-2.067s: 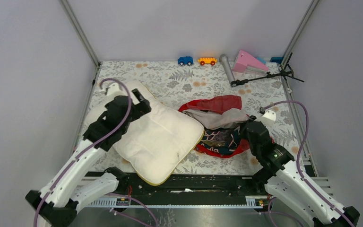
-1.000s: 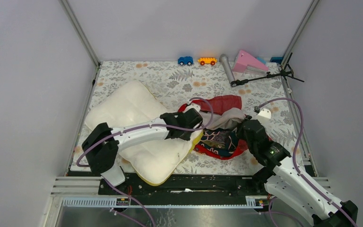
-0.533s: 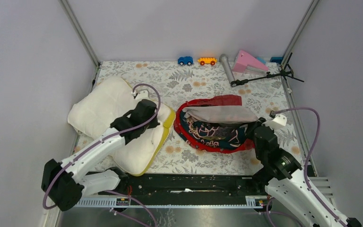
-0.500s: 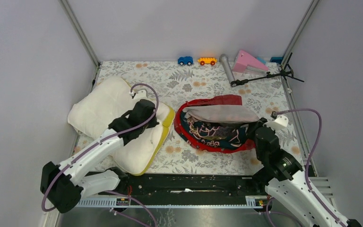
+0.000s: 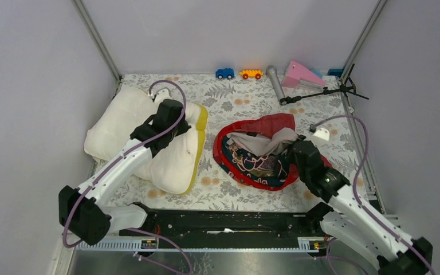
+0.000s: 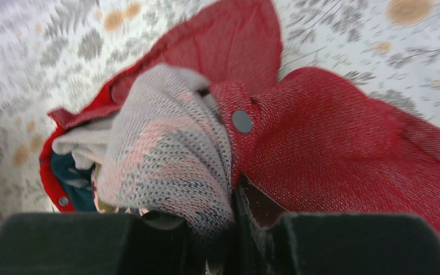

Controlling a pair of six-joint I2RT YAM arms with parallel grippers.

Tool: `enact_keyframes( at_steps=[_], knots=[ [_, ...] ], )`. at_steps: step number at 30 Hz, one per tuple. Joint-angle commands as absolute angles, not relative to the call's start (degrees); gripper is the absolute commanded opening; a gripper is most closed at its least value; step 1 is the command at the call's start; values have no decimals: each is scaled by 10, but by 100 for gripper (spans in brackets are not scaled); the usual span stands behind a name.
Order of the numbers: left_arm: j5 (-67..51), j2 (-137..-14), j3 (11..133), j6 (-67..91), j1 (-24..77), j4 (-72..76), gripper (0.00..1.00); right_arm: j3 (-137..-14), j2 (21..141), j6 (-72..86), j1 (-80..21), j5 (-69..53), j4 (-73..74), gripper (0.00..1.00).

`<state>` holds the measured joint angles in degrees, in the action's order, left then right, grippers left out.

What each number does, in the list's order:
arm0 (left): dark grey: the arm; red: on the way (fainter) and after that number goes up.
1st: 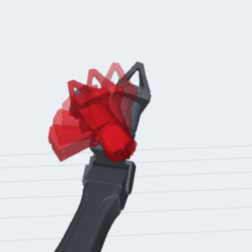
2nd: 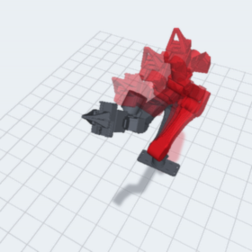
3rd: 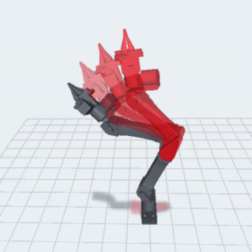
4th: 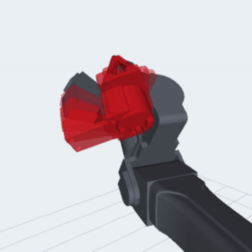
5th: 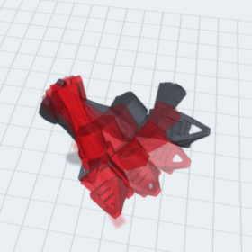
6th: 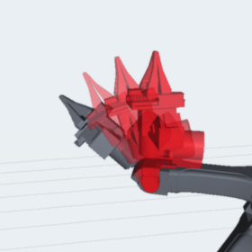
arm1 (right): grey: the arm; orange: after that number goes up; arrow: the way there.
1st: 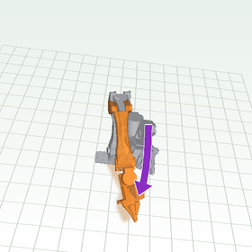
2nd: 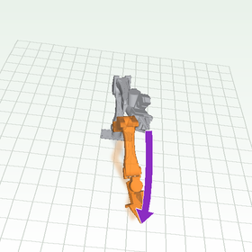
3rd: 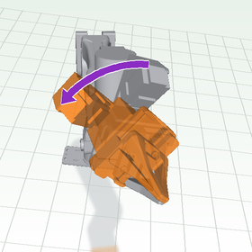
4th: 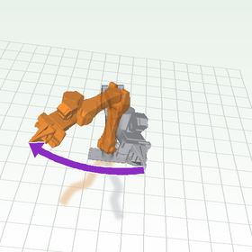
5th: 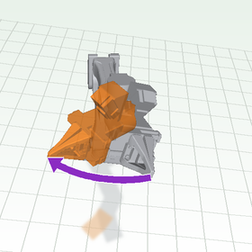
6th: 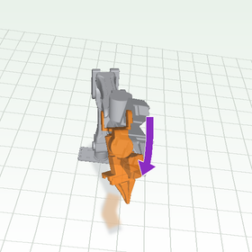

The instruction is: Remove the pillowcase from the pillow

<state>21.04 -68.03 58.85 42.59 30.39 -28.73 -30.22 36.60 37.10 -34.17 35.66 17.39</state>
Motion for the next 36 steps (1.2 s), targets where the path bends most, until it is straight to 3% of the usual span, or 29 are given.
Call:
enact_keyframes(
  at_steps=[1,5,16,17,21,22,23,25,36],
  knots=[
    [171,-719,680,442,258,-204,0,-388,495,379,-340,253,127,0],
    [179,-780,751,445,232,-193,0,-444,566,378,-340,223,131,0],
    [111,-953,991,388,211,-231,0,-465,583,374,-339,223,97,1],
    [93,-954,995,377,211,-229,10,-464,583,372,-339,222,97,1],
    [60,-932,966,356,211,-224,76,-466,590,356,-339,213,96,3],
    [59,-920,950,356,211,-222,89,-468,594,352,-339,210,96,4],
    [60,-906,930,355,211,-219,94,-470,597,348,-339,205,96,4],
    [66,-869,888,353,211,-210,99,-476,603,340,-339,197,97,6],
    [95,-649,618,368,211,-127,99,-592,673,320,-338,193,97,2]
  ],
)
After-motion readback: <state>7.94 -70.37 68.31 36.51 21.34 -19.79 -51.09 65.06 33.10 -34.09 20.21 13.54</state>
